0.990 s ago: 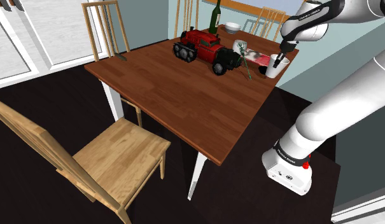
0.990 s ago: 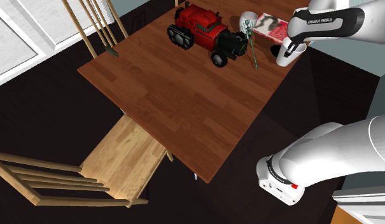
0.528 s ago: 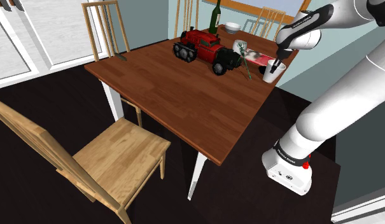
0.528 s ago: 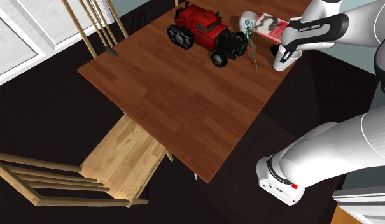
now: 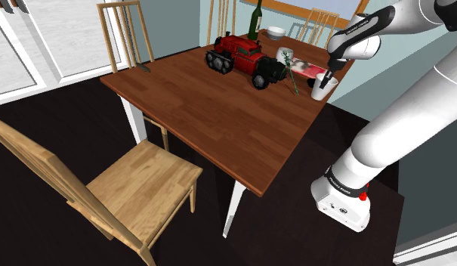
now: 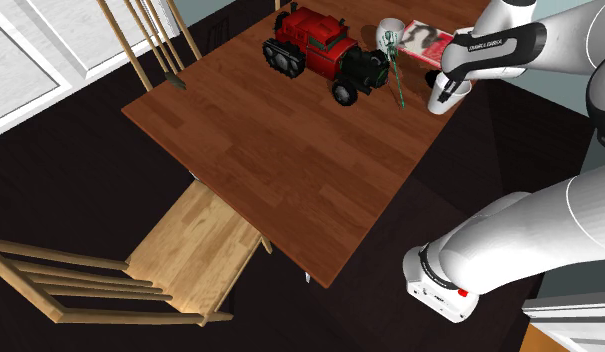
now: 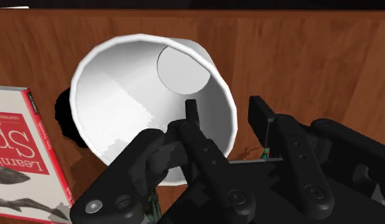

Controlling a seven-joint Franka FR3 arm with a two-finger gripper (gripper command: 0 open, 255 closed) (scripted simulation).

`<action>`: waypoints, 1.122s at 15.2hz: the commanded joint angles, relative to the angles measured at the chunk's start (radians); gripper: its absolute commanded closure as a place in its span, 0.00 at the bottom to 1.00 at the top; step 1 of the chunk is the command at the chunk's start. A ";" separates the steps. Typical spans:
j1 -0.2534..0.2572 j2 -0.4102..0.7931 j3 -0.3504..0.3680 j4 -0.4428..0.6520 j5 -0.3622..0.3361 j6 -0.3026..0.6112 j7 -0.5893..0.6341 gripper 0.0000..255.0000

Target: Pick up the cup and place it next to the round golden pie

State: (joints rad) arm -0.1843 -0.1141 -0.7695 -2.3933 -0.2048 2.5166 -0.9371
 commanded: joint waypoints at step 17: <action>-0.026 -0.131 0.051 0.030 -0.094 -0.145 0.069 0.00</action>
